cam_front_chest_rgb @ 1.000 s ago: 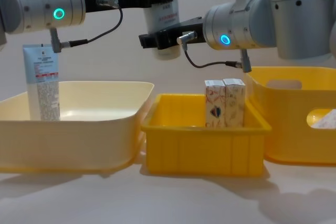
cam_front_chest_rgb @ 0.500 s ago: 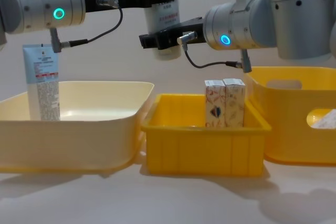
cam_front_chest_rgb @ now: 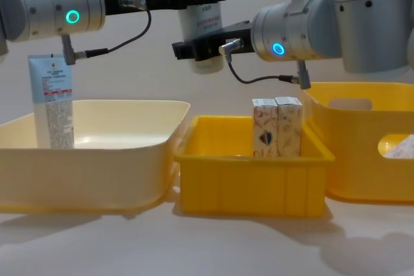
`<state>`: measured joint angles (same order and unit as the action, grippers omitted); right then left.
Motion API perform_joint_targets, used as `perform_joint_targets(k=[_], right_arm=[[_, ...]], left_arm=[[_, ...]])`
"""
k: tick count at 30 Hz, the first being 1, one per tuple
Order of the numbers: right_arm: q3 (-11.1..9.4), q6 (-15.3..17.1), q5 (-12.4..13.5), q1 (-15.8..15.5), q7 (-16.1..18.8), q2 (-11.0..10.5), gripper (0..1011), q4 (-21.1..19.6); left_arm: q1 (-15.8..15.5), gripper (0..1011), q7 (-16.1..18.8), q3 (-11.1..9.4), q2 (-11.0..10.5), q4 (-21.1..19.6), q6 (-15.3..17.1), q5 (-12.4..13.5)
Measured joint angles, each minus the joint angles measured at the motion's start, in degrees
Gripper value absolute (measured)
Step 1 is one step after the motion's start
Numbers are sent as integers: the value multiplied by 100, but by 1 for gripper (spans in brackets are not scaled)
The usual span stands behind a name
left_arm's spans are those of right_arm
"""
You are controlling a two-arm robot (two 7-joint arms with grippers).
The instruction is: Bimanual collaborative sorting of washing and personal care products
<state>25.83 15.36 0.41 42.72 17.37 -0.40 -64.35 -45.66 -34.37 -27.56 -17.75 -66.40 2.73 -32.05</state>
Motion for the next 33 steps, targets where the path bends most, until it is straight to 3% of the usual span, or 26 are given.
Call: perform_joint_targets(k=[4, 18, 27, 33], right_arm=[[-17, -33, -42, 14, -14, -36, 652, -4], [-325, 12, -132, -77, -114, -442, 652, -327], [-654, 209, -216, -198, -315, -760, 653, -583], [-777, 356, -329, -160, -502, -857, 653, -567]], left_arm=[[0, 1002, 1, 0, 0, 0, 0, 0], [0, 1003, 2, 0, 0, 0, 0, 1], [0, 1003, 2, 0, 0, 1, 0, 0], [0, 1003, 2, 0, 0, 0, 0, 0]])
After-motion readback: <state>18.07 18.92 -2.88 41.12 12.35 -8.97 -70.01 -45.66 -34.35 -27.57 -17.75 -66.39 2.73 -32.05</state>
